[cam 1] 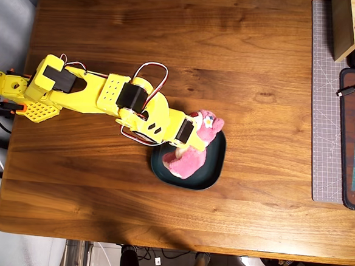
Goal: Grasp a strawberry bear and put it in the bin.
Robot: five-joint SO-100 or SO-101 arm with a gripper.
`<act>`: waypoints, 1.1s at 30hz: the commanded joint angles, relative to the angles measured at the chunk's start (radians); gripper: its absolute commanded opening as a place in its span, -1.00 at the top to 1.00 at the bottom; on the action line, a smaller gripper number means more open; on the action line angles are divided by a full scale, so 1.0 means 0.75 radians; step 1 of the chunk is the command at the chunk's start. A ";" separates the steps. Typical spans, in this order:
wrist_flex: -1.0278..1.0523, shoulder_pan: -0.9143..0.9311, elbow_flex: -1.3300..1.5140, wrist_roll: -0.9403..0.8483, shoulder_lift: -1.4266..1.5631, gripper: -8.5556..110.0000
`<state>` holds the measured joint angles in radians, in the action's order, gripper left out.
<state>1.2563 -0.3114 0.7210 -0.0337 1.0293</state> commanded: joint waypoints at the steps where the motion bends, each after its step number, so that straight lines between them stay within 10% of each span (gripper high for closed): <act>1: 0.014 -0.006 -0.086 -0.022 0.025 0.65; 22: 0.090 0.004 -0.104 -0.022 0.002 0.38; 26: 0.211 0.014 -0.186 -0.022 0.002 0.82; 33: 0.720 0.006 -0.360 -0.022 0.309 0.86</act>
<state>1.6843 -0.2899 0.3988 -0.0337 1.0155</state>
